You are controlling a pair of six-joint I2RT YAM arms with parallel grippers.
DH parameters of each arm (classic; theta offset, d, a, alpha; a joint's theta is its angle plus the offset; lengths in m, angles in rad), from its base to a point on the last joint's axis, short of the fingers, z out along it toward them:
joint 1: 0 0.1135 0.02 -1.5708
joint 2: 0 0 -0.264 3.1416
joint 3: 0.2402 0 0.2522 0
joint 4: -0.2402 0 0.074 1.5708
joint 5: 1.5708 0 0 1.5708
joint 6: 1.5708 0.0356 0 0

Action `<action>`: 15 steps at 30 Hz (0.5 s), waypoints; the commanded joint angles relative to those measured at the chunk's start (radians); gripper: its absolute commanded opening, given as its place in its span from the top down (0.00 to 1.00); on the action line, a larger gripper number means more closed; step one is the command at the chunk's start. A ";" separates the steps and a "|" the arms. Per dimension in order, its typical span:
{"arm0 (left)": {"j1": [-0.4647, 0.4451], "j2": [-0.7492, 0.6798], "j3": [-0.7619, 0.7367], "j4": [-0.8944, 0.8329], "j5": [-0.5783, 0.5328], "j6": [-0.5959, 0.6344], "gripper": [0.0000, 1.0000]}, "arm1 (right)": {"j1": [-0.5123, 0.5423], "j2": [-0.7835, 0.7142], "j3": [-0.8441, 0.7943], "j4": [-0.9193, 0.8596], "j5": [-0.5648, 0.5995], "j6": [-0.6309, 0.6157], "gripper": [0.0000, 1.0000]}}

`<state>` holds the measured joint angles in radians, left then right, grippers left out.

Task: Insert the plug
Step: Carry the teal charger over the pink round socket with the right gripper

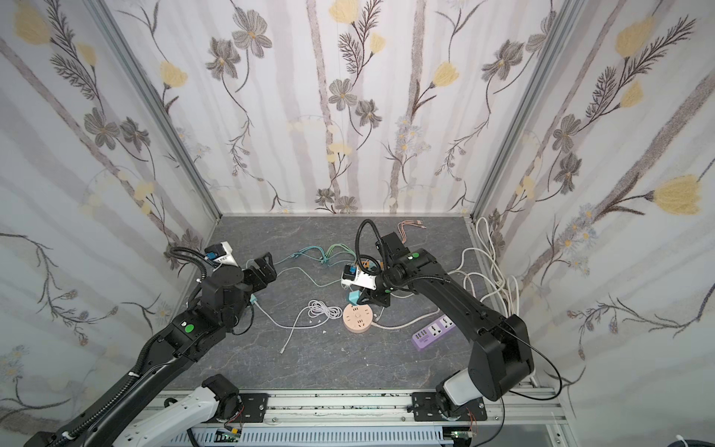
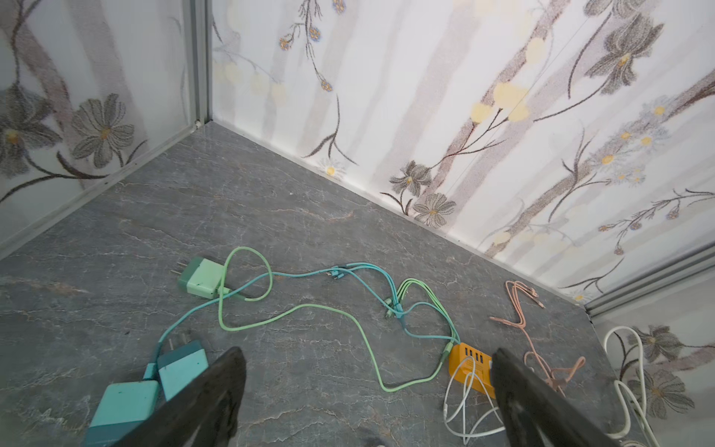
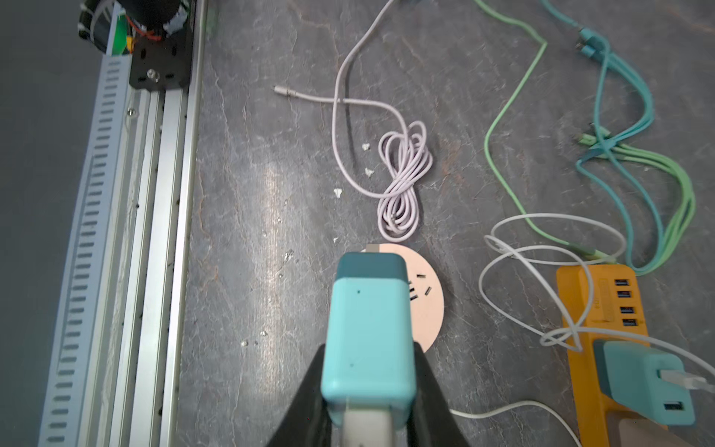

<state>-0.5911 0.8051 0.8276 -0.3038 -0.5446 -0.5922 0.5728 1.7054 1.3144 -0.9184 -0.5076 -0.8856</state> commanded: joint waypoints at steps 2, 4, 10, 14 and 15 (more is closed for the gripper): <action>0.011 -0.011 -0.008 0.024 -0.053 0.018 0.00 | 0.051 0.097 0.087 -0.168 0.196 -0.088 1.00; 0.015 -0.009 -0.008 0.020 -0.051 0.021 0.00 | 0.074 0.146 0.133 -0.202 0.281 -0.103 1.00; 0.023 -0.004 -0.016 0.021 -0.048 0.031 0.00 | 0.147 0.268 0.247 -0.249 0.447 -0.174 1.00; 0.028 -0.012 -0.027 0.017 -0.046 0.047 0.00 | 0.185 0.344 0.306 -0.243 0.603 -0.212 1.00; 0.030 -0.017 -0.028 0.013 -0.048 0.052 0.00 | 0.192 0.364 0.325 -0.254 0.621 -0.222 1.00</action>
<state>-0.5644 0.7959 0.8036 -0.3046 -0.5716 -0.5556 0.7547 2.0415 1.6070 -1.1534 -0.0128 -1.0523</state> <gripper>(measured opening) 0.997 0.247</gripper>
